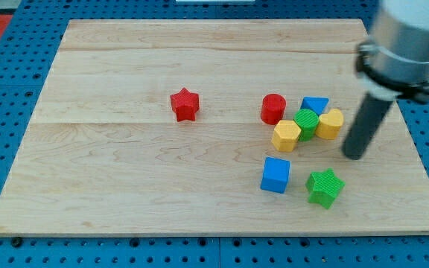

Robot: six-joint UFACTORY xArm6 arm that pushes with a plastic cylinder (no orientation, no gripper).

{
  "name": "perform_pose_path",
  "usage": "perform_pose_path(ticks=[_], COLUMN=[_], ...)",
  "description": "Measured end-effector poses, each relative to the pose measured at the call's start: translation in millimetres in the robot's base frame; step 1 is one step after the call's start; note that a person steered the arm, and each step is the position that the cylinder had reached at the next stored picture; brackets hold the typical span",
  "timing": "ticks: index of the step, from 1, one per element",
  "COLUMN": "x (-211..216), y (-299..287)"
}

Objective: Push the yellow heart along with the green circle to the left

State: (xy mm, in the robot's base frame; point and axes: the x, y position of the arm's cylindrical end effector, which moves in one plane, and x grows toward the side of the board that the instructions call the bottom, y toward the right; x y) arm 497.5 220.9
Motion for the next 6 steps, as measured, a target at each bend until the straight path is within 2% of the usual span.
perform_pose_path(ticks=[1, 3, 5, 6], x=[-41.1, -69.3, -67.3, -41.8], y=[-15.5, -148.9, -126.1, -103.0])
